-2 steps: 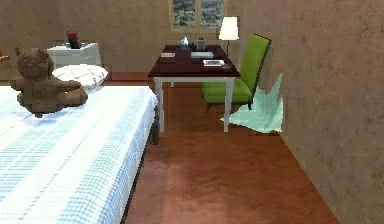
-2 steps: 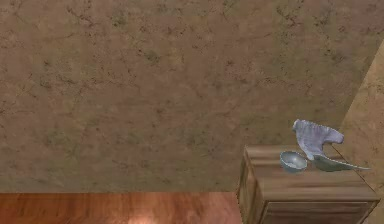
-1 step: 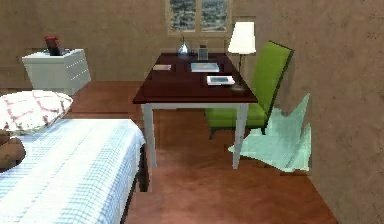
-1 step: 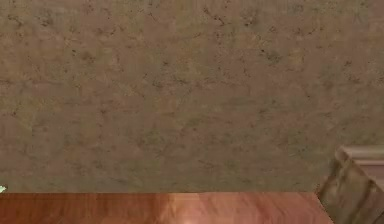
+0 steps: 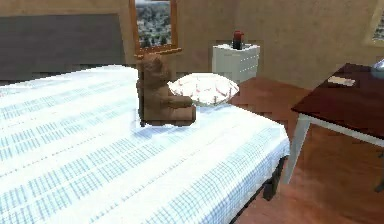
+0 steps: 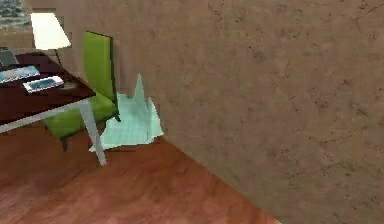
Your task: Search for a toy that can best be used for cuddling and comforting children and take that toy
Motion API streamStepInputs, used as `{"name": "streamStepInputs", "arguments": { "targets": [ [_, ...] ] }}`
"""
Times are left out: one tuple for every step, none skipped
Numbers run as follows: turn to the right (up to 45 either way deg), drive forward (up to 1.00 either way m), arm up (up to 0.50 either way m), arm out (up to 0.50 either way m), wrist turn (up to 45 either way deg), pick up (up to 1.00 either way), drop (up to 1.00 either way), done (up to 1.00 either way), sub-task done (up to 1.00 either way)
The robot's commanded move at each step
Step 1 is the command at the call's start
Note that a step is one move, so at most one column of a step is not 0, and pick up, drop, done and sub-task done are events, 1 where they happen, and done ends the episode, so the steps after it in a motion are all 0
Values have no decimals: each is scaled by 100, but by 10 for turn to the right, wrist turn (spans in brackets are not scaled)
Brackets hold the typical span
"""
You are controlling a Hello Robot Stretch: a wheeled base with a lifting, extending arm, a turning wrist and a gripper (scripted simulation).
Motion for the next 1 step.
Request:
{"name": "streamStepInputs", "arguments": {
  "targets": [
    [-450,0,0,0,0,0,0,0,0]
  ]
}}
